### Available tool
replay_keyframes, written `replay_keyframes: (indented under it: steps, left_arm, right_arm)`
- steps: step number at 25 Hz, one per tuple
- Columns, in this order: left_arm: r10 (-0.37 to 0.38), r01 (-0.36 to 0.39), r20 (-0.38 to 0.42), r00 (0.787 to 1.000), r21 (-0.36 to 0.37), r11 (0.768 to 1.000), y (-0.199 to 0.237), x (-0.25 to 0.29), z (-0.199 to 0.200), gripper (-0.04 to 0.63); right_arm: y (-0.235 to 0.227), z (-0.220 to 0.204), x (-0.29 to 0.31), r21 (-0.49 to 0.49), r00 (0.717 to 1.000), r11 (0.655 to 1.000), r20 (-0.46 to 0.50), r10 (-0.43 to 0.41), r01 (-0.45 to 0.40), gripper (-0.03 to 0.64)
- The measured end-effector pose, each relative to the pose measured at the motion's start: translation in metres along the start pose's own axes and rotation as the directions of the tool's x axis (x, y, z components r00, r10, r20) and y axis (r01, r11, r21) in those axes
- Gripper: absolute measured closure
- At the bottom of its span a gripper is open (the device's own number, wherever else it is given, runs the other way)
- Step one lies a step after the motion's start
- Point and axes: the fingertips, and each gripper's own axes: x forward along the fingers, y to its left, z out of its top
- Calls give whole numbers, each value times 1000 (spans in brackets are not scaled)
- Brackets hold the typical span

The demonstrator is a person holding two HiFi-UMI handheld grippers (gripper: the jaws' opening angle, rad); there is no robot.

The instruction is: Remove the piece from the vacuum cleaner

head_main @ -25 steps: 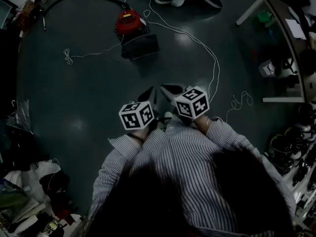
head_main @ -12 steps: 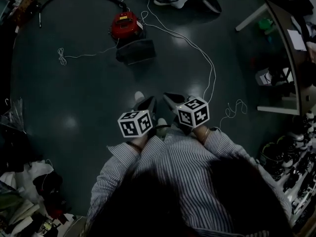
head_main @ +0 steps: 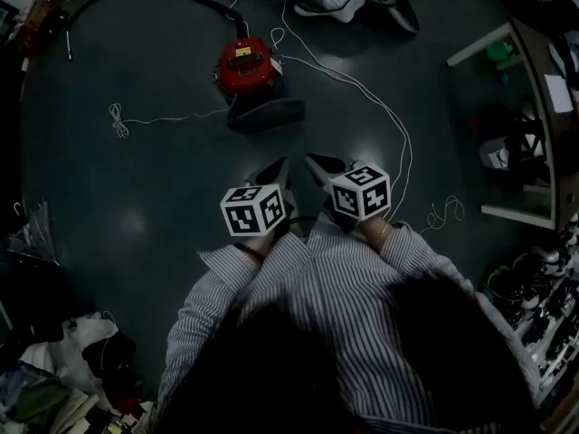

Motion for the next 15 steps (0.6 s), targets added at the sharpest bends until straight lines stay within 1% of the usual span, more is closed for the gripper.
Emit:
replay_keyframes:
  steps: [3,6,9,12,15]
  left_arm:
    - [-14,15,-24,1000,27,1000,25,13,37,598]
    - [-34,36,-71,997,27,999,42,26,49,598]
    - [-33,34,-122,992,7,999,58,39,48,598]
    - [-13,10,-116,993,-22,1000,79,50,54,598]
    - [-26,16,-117,993,-92,996,90,63,56,598]
  right_arm:
    - [-9,39,31,25,999,999,26,-26,25,615]
    - [-16,61,55,38,999,998,24,-43,42,615]
    - [-24,67,71,50,999,998,0,-44,44,615]
    - [-38,61,82,65,997,996,-45,-58,61,615]
    - [-55,52,94,50,993,997,-98,-61,66,615]
